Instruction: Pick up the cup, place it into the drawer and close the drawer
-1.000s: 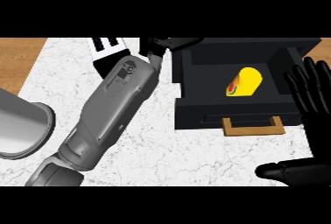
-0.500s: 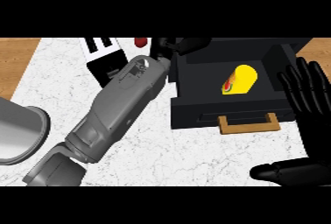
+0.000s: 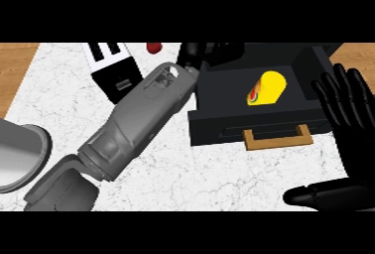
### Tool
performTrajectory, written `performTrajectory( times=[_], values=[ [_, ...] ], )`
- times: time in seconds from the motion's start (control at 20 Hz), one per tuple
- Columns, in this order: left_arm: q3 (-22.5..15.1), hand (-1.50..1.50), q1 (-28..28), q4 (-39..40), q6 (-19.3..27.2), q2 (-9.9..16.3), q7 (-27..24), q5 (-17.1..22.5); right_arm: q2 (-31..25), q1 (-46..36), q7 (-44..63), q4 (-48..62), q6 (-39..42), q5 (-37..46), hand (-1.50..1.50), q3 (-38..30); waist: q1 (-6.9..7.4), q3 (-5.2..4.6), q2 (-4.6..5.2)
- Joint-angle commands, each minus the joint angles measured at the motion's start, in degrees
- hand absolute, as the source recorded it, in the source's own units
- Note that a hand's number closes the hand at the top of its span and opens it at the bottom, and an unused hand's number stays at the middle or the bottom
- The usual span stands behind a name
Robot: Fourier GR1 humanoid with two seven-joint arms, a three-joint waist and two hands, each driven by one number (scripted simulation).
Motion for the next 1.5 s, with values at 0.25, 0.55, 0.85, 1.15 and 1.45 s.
performTrajectory(
  times=[0.25,0.55,0.85,1.15,1.45],
  values=[
    [-7.3,-1.50,-1.0,4.0,2.8,0.0,0.8,0.9,1.1,-3.4,-0.3,2.6,0.0,0.9,-1.50,2.3,-1.17,0.01,0.59],
    [-6.4,-1.50,0.0,-1.4,1.6,0.0,-1.5,6.9,-0.2,-2.7,0.4,0.9,1.4,-4.5,-1.50,-1.1,-1.49,0.00,0.31],
    [-4.7,-1.50,2.3,-6.2,0.8,0.0,-9.1,11.3,0.3,-1.4,2.0,0.6,2.1,-6.9,-1.50,-0.6,1.52,-0.05,-0.49],
    [0.3,-1.50,3.2,-8.4,-2.1,0.7,-6.2,11.0,-1.7,2.2,2.4,-2.9,4.4,-8.7,1.50,-1.9,4.76,-0.08,-1.22],
    [2.8,-1.50,8.4,-17.8,0.6,4.4,-4.4,12.6,-8.9,4.2,2.1,-5.5,10.9,-4.0,1.50,-2.0,5.93,-0.11,-1.74]
  ],
)
